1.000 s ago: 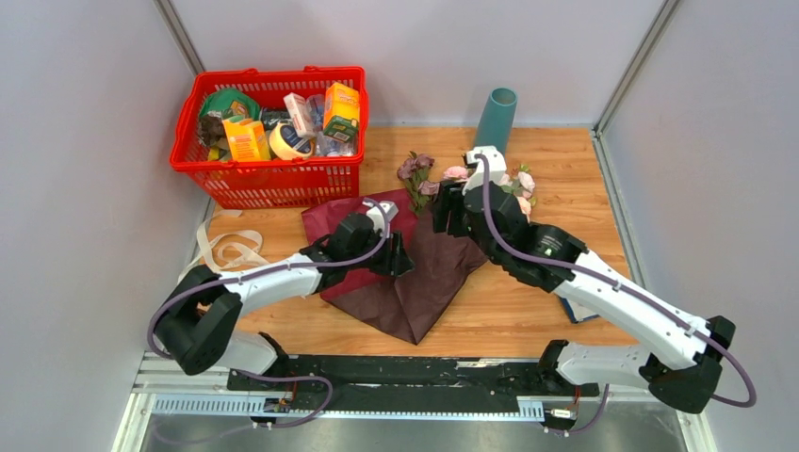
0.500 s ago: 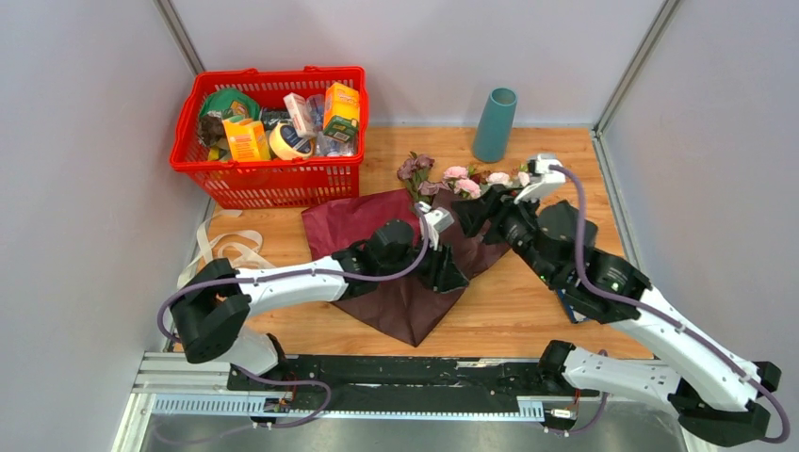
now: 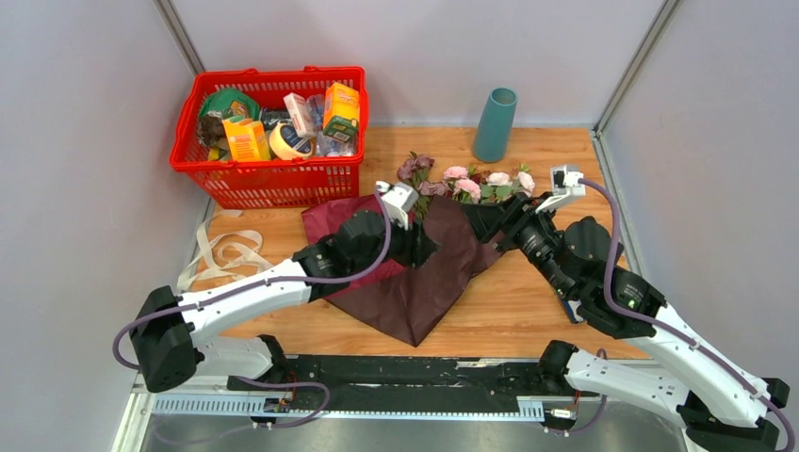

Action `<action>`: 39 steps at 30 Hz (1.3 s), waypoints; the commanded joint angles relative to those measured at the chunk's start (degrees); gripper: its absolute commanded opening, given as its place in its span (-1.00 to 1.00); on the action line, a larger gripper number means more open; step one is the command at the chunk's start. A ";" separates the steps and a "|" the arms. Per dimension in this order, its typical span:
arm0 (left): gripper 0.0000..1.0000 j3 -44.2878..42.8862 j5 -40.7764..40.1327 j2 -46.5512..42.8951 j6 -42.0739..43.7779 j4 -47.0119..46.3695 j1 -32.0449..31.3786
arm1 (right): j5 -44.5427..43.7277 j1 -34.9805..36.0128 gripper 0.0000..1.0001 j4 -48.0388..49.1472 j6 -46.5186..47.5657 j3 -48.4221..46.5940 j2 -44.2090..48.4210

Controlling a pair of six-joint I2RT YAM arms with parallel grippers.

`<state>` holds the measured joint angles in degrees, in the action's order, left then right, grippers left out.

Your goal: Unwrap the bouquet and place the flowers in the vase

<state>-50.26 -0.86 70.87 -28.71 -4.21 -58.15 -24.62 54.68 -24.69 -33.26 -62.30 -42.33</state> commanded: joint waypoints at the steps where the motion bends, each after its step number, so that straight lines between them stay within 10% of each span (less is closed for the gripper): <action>1: 0.03 -0.62 -6.07 0.49 0.07 7.97 6.46 | 3.18 0.08 0.23 5.87 1.18 2.09 0.66; 9: -0.46 -6.95 -19.52 13.65 -3.36 22.03 9.37 | 2.74 -0.01 0.25 6.58 2.49 1.57 0.14; 14: -0.77 -7.40 -7.35 20.61 -6.53 19.08 9.37 | 3.00 0.08 0.25 6.49 2.85 1.39 0.05; 24: -0.67 3.32 6.57 13.51 -12.60 -4.12 0.94 | 4.49 -0.01 0.26 7.72 0.47 3.68 -1.35; 39: -0.46 5.08 4.29 26.33 -16.38 -21.28 -13.30 | 1.42 -0.01 0.25 7.90 -8.22 13.61 0.32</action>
<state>-44.25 4.38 94.78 -43.57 -20.73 -70.19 -21.69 54.68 -18.59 -37.08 -50.41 -42.96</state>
